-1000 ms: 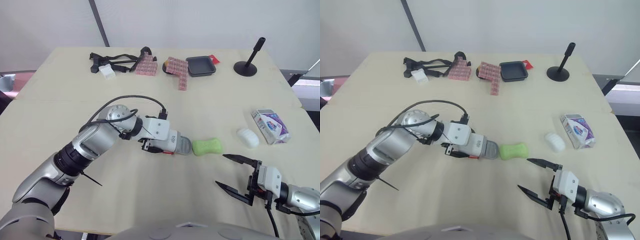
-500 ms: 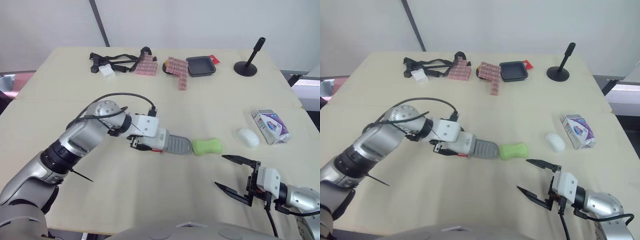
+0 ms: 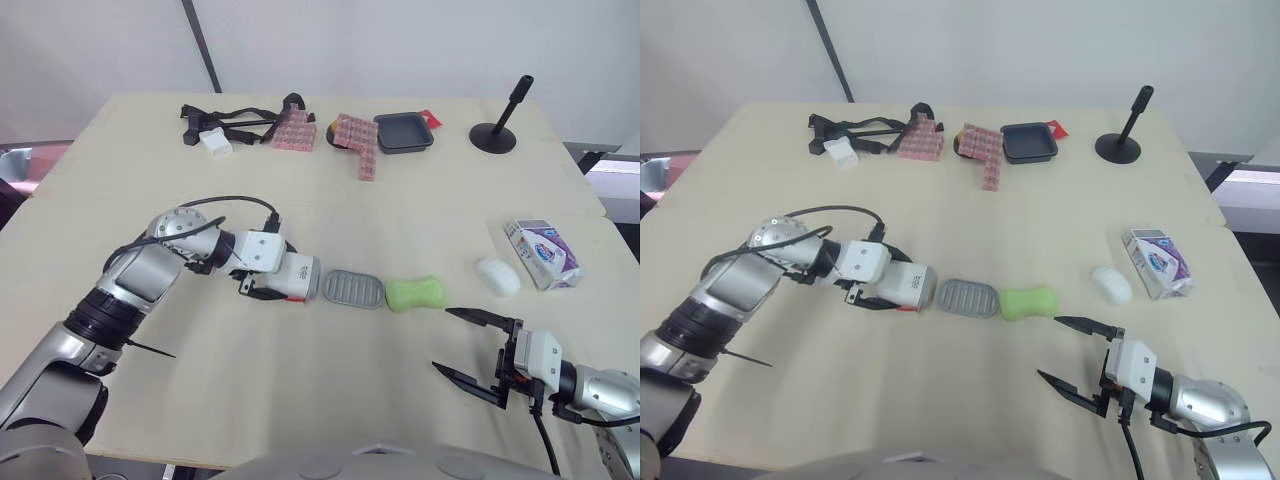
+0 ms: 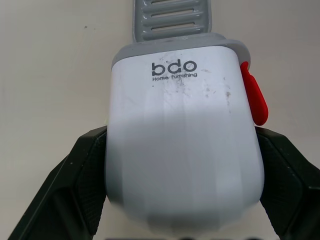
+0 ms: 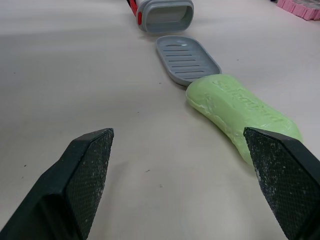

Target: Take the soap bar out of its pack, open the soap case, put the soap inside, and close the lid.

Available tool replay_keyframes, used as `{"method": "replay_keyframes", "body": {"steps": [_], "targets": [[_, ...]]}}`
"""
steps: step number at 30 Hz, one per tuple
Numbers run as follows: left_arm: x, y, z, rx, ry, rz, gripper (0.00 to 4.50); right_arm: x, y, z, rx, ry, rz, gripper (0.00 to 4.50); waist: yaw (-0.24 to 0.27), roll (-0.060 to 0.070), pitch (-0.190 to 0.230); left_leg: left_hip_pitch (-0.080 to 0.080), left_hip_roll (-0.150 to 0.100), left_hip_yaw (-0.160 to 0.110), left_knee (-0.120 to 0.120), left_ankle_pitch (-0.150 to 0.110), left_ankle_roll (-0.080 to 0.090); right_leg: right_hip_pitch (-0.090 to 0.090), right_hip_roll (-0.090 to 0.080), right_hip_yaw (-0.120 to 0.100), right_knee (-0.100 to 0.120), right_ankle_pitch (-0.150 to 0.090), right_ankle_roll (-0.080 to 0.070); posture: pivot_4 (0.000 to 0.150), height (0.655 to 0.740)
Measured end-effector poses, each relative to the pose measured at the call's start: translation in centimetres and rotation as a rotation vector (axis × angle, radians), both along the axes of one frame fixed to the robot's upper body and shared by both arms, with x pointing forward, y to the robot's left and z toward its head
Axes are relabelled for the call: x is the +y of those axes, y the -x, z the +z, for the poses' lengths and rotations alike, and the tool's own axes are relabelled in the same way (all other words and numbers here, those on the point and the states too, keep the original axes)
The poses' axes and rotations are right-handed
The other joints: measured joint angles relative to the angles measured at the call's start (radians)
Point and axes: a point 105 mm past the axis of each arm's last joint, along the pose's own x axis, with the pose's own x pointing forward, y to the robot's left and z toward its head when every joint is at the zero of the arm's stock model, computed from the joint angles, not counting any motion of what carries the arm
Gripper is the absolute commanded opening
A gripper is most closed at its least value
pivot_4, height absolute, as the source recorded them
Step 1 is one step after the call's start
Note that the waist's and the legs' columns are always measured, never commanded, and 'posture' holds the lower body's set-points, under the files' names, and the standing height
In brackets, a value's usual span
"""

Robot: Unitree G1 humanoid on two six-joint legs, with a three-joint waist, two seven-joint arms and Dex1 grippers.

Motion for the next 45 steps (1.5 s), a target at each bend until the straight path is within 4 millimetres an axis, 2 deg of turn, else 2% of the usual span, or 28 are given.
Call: {"method": "replay_keyframes", "body": {"steps": [7, 9, 20, 27, 29, 33, 36, 41, 45], "targets": [[-0.3, 0.2, -0.5, 0.015, 0.023, -0.006, 3.48, 0.0, 0.1, 0.0, 0.003, 0.001, 0.002, 4.47, -0.002, 0.000, 0.000, 0.000, 0.000, 0.000, 0.000, 0.000, 0.000, 0.000, 0.000, 0.000, 0.000, 0.000, 0.000, 0.150, 0.7400], [-0.3, 0.4, -0.6, 0.027, 0.032, -0.008, 4.49, 0.0, 0.1, -0.1, 0.004, 0.002, 0.002, 4.50, -0.002, 0.000, 0.000, 0.000, 0.000, 0.000, 0.000, 0.000, 0.000, 0.000, 0.000, 0.000, 0.000, 0.000, 0.000, 0.150, 0.7400], [-0.1, 0.3, 0.3, 0.018, 0.072, -0.014, 4.49, -0.1, 0.1, -0.1, 0.006, 0.003, 0.002, 4.50, -0.002, 0.000, 0.000, 0.000, 0.000, 0.000, 0.000, 0.000, 0.000, 0.000, 0.000, 0.000, 0.000, 0.000, 0.000, 0.150, 0.7400], [0.4, 0.6, 1.3, 0.045, 0.164, -0.007, 4.49, -0.1, 0.1, -0.1, 0.005, 0.006, 0.004, 4.50, -0.003, 0.000, 0.000, 0.000, 0.000, 0.000, 0.000, 0.000, 0.000, 0.000, 0.000, 0.000, 0.000, 0.000, 0.000, 0.150, 0.7400], [0.4, 0.8, 1.8, 0.065, 0.219, 0.003, 4.49, -0.1, 0.0, 0.0, 0.006, 0.008, 0.005, 4.50, -0.002, 0.000, 0.000, 0.000, 0.000, 0.000, 0.000, 0.000, 0.000, 0.000, 0.000, 0.000, 0.000, 0.000, 0.000, 0.150, 0.7400], [-0.3, 0.9, 4.2, 0.057, 0.464, 0.043, 4.49, -0.3, -0.2, 0.6, 0.004, 0.036, 0.032, 4.50, -0.002, 0.000, 0.000, 0.000, 0.000, 0.000, 0.000, 0.000, 0.000, 0.000, -0.001, 0.000, 0.000, 0.000, 0.000, 0.150, 0.7400], [0.0, 2.0, 4.4, 0.078, 0.573, 0.091, 4.49, -0.2, -0.6, 1.7, -0.010, 0.066, 0.069, 4.50, -0.008, 0.000, 0.000, 0.000, 0.000, 0.000, -0.001, 0.000, 0.000, 0.000, 0.000, 0.000, 0.000, 0.000, 0.000, 0.150, 0.7400], [1.3, 5.1, 2.3, 0.136, 0.629, 0.171, 4.49, -0.2, -1.6, 3.0, -0.006, 0.124, 0.099, 4.50, -0.010, -0.001, 0.001, 0.000, 0.000, 0.000, -0.002, 0.000, 0.000, 0.001, 0.000, 0.000, -0.002, 0.000, 0.000, 0.150, 0.7400], [2.8, 6.8, 0.8, 0.149, 0.646, 0.270, 4.49, -0.5, -3.0, 4.3, -0.015, 0.185, 0.105, 4.50, -0.010, -0.002, 0.001, 0.003, 0.001, 0.000, -0.002, -0.002, 0.004, 0.003, 0.000, -0.001, -0.003, 0.000, 0.000, 0.150, 0.7400]]}}
